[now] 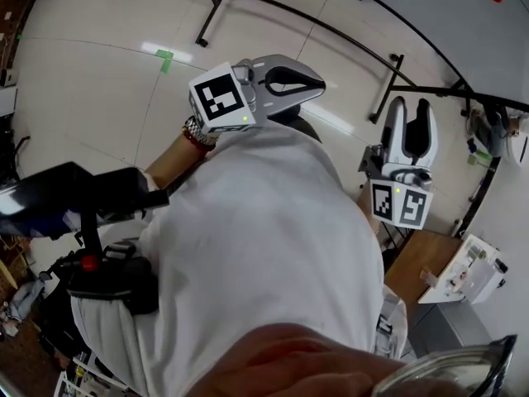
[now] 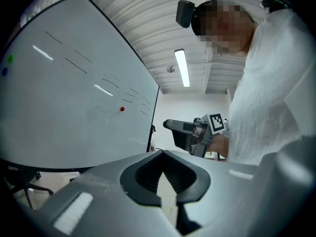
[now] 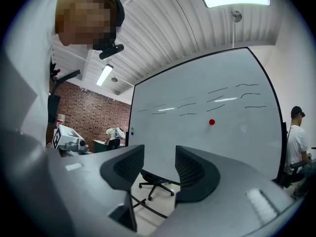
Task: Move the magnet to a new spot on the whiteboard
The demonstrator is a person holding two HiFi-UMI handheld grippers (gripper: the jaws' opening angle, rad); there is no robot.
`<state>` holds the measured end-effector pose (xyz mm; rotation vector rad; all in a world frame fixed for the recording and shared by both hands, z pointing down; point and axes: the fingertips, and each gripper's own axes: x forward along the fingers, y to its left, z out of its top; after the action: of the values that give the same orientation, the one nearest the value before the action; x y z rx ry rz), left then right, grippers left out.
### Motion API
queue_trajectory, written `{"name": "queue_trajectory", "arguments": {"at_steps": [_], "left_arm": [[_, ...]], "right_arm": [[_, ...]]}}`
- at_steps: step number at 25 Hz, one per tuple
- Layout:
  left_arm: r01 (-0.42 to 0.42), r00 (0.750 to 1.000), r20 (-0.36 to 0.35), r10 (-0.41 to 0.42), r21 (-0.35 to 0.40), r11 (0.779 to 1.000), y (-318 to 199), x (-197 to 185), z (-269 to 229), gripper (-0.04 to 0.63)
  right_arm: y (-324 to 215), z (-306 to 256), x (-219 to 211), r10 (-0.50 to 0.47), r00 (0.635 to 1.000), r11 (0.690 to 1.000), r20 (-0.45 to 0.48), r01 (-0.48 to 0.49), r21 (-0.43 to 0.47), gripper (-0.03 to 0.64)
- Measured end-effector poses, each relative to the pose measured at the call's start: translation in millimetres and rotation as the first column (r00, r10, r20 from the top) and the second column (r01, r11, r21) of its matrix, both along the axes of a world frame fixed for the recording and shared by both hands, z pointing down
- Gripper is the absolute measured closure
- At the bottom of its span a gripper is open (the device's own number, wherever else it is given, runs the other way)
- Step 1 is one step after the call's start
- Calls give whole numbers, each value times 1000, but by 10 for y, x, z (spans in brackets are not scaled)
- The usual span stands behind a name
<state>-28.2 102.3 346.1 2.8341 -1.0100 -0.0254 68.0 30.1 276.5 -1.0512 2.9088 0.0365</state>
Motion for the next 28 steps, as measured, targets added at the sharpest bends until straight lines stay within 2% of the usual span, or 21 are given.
{"name": "queue_trajectory", "arguments": {"at_steps": [5,9,13,16,18,21,25,28], "left_arm": [[-52,998,-29,51,-13,999,360,-27,35,589],[-74,996,-47,73,-15,997,682,-125,36,589],[-47,999,2,48,-32,998,790,212,68,589],[-44,999,21,45,-71,997,762,451,195,589],[-59,998,18,60,-59,997,759,517,191,589],[-71,997,28,72,-32,997,739,479,174,589],[-26,1000,2,26,-66,997,677,379,186,589],[-27,999,17,28,-56,998,667,382,197,589]], "right_arm": [[442,-85,21,57,998,998,-12,-57,21,426],[745,-44,-23,77,996,997,-35,-77,1,426],[887,24,368,61,998,997,-20,-62,-37,426],[919,114,628,70,998,995,2,-70,-65,426],[907,158,660,67,998,995,0,-67,-70,426],[851,149,584,53,999,996,-5,-53,-65,426],[798,46,496,42,999,999,-22,-43,-20,434],[788,57,453,28,999,999,-27,-29,-32,436]]}}
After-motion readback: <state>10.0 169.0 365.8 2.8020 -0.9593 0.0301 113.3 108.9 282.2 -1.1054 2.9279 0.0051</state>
